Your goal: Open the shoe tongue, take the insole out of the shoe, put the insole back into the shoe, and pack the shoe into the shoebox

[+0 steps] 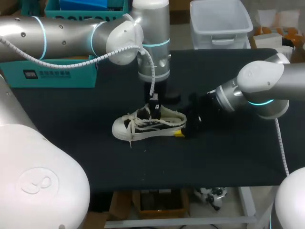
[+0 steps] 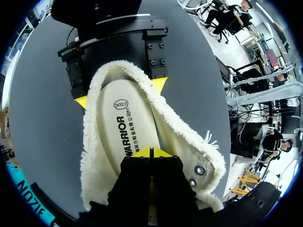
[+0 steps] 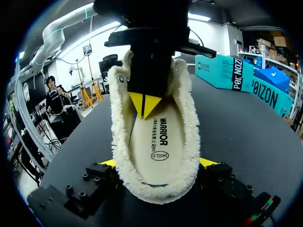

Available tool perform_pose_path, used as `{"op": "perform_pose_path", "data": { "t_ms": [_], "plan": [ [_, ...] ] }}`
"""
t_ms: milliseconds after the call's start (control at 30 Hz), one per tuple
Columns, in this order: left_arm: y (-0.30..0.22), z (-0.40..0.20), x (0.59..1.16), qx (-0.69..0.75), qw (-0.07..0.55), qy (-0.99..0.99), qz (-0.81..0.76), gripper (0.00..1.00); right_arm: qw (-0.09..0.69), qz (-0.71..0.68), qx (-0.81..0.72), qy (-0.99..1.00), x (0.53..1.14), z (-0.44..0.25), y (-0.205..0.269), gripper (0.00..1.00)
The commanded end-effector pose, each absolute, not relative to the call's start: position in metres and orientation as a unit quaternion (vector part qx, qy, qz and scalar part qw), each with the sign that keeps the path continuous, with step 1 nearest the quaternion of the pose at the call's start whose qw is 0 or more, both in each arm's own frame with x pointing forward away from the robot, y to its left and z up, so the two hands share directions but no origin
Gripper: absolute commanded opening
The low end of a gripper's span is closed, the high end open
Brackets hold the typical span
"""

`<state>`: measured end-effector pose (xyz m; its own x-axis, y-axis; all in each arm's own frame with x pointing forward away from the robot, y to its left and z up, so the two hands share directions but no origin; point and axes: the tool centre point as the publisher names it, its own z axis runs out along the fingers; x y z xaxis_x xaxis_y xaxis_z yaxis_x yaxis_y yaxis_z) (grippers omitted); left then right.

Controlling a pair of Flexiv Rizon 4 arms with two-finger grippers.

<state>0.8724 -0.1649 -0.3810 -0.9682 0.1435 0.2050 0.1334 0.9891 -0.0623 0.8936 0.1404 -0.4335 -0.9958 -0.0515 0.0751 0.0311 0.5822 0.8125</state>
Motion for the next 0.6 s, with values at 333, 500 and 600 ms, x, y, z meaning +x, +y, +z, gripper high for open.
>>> {"op": "perform_pose_path", "data": {
  "t_ms": [333,500,600],
  "plan": [
    [-0.165,-0.415,0.851,-0.050,0.086,-0.995,0.004,0.00,0.046,-0.458,0.006,-0.888,0.892,-0.442,0.141,0.00],
    [-0.160,-0.418,0.849,-0.046,0.085,-0.995,-0.004,0.00,0.046,-0.458,0.006,-0.888,0.892,-0.442,0.141,0.00],
    [-0.158,-0.416,0.849,-0.039,0.081,-0.996,-0.010,0.00,0.046,-0.458,0.006,-0.888,0.892,-0.442,0.141,0.00]
  ]
}}
